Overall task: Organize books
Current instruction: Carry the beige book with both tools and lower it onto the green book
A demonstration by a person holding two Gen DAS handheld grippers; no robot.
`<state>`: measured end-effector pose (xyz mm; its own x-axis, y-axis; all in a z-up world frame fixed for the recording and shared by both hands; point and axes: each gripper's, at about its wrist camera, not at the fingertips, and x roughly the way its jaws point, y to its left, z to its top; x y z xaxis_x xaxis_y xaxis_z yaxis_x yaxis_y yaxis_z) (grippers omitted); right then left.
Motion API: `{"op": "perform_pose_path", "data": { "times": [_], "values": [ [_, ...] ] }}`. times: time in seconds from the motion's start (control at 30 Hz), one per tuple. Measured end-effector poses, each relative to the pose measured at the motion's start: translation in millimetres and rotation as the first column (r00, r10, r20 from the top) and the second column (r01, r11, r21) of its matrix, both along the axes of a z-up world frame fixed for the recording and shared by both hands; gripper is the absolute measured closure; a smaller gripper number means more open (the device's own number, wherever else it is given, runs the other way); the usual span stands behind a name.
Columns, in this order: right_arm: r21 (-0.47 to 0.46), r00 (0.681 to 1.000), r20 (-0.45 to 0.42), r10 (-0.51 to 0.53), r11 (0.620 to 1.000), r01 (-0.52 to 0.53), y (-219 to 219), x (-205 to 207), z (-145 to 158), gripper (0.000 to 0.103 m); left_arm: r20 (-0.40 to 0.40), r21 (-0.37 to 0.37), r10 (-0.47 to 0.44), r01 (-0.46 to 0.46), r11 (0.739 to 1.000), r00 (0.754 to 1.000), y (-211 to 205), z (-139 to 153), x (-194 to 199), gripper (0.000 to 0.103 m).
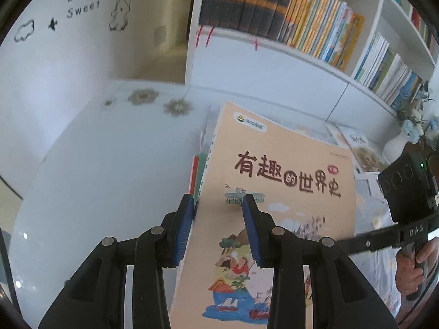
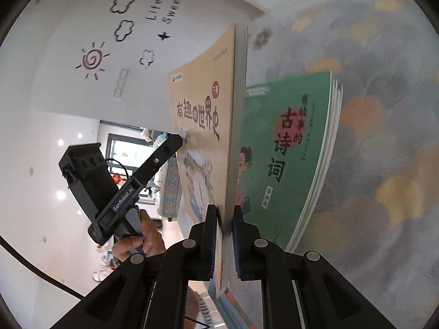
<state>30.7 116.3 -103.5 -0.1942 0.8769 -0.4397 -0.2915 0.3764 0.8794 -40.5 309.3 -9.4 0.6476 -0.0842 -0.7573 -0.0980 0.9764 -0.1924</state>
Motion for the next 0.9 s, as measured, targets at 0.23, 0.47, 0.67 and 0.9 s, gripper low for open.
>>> {"op": "perform_pose_path", "data": {
  "times": [0.23, 0.47, 0.67, 0.9],
  "values": [
    [-0.026, 0.999, -0.024, -0.045, 0.999, 0.044, -8.1, 20.7, -19.1, 0.093, -0.075, -0.057, -0.009, 0.004, 0.998, 0.997, 9.7, -39.3, 15.1, 0.070],
    [-0.064, 0.998, -0.037, -0.052, 0.997, 0.050, -7.7, 26.8, -32.7, 0.091, -0.085, -0.012, 0.002, -0.003, 1.000, 0.996, 6.0, -50.1, 14.6, 0.069],
    [-0.070, 0.998, -0.023, -0.060, 0.996, 0.059, -0.7, 25.2, -31.2, 0.090, -0.089, 0.024, 0.003, 0.000, 1.000, 0.996, 3.3, -52.1, 18.1, 0.064],
    [-0.130, 0.997, -0.005, -0.073, 0.989, 0.071, 2.8, 18.7, -17.5, 0.072, -0.088, 0.046, 0.067, -0.063, 0.997, 0.994, 13.4, -49.3, 15.3, 0.063]
  ]
}}
